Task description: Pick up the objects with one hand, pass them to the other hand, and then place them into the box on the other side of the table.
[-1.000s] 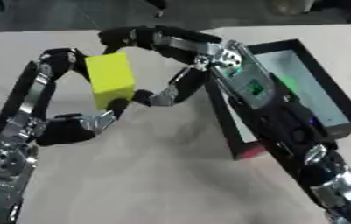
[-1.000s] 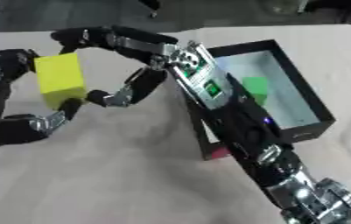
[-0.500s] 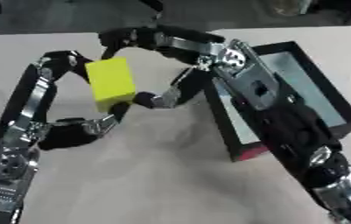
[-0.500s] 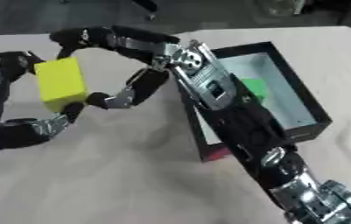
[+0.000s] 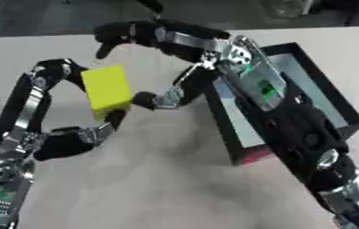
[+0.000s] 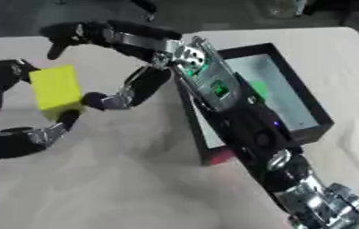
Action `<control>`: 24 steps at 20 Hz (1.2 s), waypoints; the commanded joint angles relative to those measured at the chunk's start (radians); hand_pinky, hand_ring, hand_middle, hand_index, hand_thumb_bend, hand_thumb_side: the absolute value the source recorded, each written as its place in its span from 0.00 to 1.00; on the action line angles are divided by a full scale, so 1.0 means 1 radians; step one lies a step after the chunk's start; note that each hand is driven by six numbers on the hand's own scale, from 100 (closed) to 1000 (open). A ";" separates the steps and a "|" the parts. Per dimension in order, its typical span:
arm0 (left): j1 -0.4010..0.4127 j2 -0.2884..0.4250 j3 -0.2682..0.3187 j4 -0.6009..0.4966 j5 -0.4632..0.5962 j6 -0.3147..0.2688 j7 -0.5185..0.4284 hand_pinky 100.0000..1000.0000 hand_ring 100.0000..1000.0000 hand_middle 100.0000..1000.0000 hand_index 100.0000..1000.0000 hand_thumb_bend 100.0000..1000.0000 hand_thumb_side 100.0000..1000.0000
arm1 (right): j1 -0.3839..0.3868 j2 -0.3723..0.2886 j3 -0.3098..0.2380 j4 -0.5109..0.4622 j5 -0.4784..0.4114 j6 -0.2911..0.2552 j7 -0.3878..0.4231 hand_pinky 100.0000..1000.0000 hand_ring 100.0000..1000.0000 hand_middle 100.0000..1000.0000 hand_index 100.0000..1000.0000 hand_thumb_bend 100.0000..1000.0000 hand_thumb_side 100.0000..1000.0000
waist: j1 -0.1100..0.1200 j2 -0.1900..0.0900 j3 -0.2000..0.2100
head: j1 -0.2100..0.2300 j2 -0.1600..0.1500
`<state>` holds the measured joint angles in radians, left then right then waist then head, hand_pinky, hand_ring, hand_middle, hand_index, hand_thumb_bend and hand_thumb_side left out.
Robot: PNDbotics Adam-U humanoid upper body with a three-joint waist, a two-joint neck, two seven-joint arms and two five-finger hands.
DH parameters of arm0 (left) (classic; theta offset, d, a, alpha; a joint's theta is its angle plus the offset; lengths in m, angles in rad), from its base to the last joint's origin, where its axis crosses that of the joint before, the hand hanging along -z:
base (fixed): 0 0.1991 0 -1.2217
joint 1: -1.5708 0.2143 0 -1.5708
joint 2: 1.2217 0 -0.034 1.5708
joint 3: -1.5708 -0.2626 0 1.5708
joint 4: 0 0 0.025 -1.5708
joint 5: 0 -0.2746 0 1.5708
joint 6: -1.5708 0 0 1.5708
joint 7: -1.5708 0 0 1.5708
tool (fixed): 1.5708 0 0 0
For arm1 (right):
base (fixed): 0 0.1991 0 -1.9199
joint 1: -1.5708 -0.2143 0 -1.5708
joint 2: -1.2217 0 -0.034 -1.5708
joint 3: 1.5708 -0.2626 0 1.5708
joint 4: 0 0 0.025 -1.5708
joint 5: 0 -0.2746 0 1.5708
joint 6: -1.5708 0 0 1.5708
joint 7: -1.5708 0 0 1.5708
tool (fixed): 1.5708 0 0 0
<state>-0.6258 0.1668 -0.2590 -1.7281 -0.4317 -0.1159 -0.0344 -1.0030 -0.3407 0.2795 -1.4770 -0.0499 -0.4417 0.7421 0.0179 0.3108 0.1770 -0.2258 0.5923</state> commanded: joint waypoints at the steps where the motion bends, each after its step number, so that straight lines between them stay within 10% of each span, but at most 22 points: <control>1: -0.013 0.011 0.002 -0.026 0.011 0.003 0.004 0.68 0.44 0.40 0.44 0.00 0.12 | -0.019 -0.020 -0.006 -0.021 -0.002 -0.164 0.165 1.00 1.00 0.79 1.00 0.19 0.13 | 0.012 -0.094 0.001 | -0.003 -0.014; 24: -0.011 -0.012 -0.015 -0.038 0.053 0.015 0.033 0.67 0.43 0.36 0.47 0.00 0.16 | -0.018 -0.014 0.012 -0.033 -0.003 -0.151 0.165 1.00 1.00 0.81 1.00 0.17 0.10 | 0.013 -0.091 0.005 | -0.011 -0.012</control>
<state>-0.6245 0.1555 -0.2748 -1.7467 -0.3761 -0.0960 -0.0022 -1.0025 -0.3415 0.2960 -1.4915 -0.0475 -0.4362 0.7476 0.0179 0.3108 0.1799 -0.2359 0.5865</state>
